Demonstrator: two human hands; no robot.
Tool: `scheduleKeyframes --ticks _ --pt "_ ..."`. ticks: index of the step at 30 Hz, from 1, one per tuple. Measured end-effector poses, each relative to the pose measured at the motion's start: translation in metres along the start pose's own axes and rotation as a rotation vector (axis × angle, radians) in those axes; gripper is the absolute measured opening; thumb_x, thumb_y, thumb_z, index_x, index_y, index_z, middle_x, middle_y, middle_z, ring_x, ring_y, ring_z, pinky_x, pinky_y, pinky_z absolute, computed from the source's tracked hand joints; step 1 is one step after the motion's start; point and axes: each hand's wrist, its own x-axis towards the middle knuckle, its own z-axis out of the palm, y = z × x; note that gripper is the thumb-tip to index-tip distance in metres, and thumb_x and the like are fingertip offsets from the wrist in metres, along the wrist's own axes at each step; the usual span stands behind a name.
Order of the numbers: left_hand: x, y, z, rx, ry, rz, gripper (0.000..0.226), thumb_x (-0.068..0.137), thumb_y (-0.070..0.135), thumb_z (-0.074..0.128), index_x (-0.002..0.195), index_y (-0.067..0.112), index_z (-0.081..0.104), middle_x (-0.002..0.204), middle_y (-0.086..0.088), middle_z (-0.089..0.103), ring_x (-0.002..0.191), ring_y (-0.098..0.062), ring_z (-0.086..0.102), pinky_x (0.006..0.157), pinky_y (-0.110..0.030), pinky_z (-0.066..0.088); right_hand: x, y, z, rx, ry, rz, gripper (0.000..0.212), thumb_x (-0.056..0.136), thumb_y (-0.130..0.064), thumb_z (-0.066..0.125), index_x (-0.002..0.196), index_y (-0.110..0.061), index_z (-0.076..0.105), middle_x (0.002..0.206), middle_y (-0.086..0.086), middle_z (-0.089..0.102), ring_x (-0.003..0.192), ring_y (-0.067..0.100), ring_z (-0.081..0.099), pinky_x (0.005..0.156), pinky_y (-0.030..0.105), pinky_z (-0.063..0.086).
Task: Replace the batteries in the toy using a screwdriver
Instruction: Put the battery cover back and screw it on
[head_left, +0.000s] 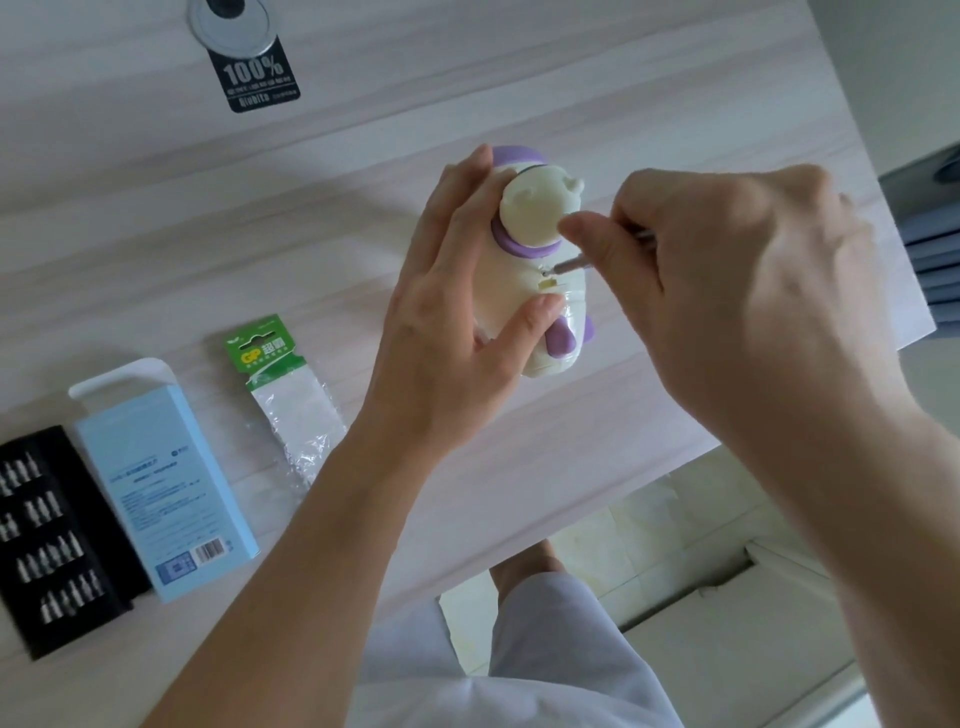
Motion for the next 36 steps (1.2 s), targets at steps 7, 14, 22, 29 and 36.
scheduleKeyframes --ticks 7,14,22,29,36 --pt "0.000 -0.001 0.001 -0.013 -0.007 0.004 0.068 0.089 0.028 0.070 0.147 0.007 0.043 0.159 -0.006 0.031 0.148 -0.021 0.032 0.104 -0.050 0.048 -0.004 -0.002 -0.003 0.013 -0.030 -0.085 0.019 0.097 -0.033 0.057 0.093 -0.015 0.057 0.072 0.006 0.064 0.060 0.038 0.060 0.056 0.044 0.052" --pt "0.000 0.000 0.000 -0.015 -0.012 -0.005 0.067 0.088 0.029 0.068 0.147 0.009 0.044 0.161 -0.003 0.029 0.150 -0.019 0.029 0.103 -0.051 0.048 -0.001 -0.004 -0.001 0.023 0.013 -0.045 0.029 0.095 -0.043 0.058 0.087 -0.016 0.062 0.064 0.004 0.060 0.052 0.035 0.055 0.051 0.040 0.049" --pt "-0.001 0.000 0.001 -0.009 0.002 -0.002 0.067 0.088 0.026 0.072 0.147 0.009 0.044 0.160 -0.003 0.030 0.149 -0.018 0.030 0.103 -0.049 0.049 -0.004 0.003 -0.002 -0.035 0.025 -0.043 0.043 0.098 -0.047 0.056 0.074 -0.012 0.059 0.052 0.006 0.050 0.045 0.034 0.048 0.047 0.035 0.044" --pt "0.000 0.001 0.001 -0.001 0.006 0.000 0.069 0.087 0.026 0.074 0.148 0.011 0.043 0.160 -0.001 0.030 0.148 -0.017 0.031 0.103 -0.048 0.049 -0.006 0.001 -0.009 0.022 -0.063 -0.113 0.019 0.099 -0.037 0.055 0.098 -0.019 0.057 0.076 -0.003 0.063 0.057 0.032 0.058 0.052 0.040 0.051" --pt "0.000 0.001 0.001 -0.016 0.005 0.001 0.066 0.088 0.028 0.069 0.147 0.011 0.044 0.160 0.000 0.030 0.147 -0.019 0.033 0.102 -0.050 0.049 0.001 -0.006 -0.002 -0.043 0.075 -0.048 0.043 0.095 -0.043 0.061 0.069 -0.011 0.053 0.047 0.002 0.036 0.040 0.030 0.038 0.047 0.028 0.032"
